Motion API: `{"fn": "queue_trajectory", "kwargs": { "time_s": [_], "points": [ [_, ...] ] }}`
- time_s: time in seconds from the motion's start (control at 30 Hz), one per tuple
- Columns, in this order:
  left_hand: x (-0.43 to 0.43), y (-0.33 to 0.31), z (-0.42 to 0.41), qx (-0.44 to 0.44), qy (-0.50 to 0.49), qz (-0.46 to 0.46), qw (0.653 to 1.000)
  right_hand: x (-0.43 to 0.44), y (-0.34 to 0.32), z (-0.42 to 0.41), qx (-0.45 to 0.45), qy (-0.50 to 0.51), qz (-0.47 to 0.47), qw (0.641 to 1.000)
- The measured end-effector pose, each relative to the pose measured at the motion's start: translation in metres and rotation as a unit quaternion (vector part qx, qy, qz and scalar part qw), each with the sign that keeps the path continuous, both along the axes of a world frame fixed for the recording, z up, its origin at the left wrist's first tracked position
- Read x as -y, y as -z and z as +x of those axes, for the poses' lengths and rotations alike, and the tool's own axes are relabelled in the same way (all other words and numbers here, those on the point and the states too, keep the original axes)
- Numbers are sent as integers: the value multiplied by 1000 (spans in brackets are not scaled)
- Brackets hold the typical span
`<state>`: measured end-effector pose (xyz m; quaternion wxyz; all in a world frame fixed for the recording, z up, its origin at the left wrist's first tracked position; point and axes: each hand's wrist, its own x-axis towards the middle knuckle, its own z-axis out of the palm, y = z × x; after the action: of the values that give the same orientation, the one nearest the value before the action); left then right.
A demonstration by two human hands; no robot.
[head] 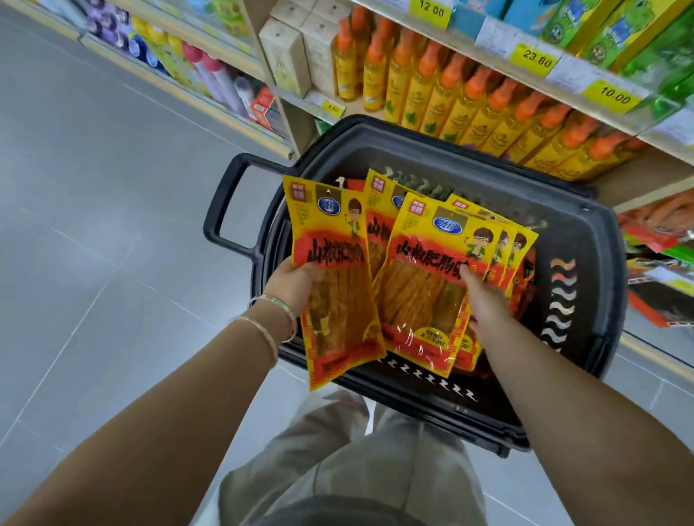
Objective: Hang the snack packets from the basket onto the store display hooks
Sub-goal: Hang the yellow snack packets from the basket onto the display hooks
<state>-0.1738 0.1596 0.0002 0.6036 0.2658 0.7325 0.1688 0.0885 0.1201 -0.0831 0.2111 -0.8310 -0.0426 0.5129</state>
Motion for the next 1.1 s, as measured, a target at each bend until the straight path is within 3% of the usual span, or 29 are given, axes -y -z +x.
{"fn": "queue_trajectory", "kwargs": {
  "time_s": [0.13,0.33,0.6,0.73,0.87,1.1],
  "points": [
    [2,-9,8,-4,-9,41,999,-1,-7,-4,17,51,20,998],
    [3,-30,24,-72,108,153,980,19,-52,-5,-31,89,173,980],
    [16,-74,86,-10,227,272,935,95,-154,22,136,77,335,929],
    [31,-103,135,13,302,319,898,151,-196,54,223,62,338,912],
    [65,-123,186,42,344,336,876,219,-210,95,301,122,315,892],
    [161,-115,297,68,418,323,847,356,-176,159,311,215,256,890]
  ]
}}
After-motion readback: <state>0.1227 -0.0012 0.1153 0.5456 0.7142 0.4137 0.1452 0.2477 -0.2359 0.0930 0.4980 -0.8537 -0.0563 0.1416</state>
